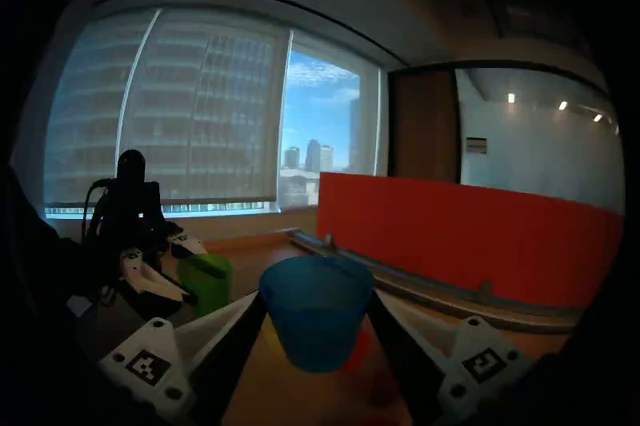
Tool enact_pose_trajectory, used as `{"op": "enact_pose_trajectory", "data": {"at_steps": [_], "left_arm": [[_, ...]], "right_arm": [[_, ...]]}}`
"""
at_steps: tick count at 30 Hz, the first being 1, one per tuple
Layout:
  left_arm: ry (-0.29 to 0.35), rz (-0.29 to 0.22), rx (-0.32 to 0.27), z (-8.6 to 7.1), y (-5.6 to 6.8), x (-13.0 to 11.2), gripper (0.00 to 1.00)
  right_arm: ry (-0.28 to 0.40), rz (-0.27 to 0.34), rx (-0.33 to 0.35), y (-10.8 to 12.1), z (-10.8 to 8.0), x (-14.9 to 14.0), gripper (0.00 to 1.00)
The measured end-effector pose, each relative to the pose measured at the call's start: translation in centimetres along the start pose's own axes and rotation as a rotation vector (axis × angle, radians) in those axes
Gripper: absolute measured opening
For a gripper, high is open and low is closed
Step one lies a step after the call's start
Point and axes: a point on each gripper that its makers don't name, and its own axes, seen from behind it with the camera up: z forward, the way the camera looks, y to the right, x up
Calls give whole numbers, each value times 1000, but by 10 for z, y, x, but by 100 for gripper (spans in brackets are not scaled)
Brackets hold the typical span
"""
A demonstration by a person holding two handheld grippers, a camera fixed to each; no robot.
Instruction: Pour water
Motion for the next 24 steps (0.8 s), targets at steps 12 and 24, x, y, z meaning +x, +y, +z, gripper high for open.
{"op": "enact_pose_trajectory", "data": {"at_steps": [12,24], "left_arm": [[21,-10,-21,5,9,1,85],[16,-3,-52,6,20,-5,85]], "right_arm": [[12,-42,16,-5,2,13,91],[27,-106,6,-4,5,27,90]]}}
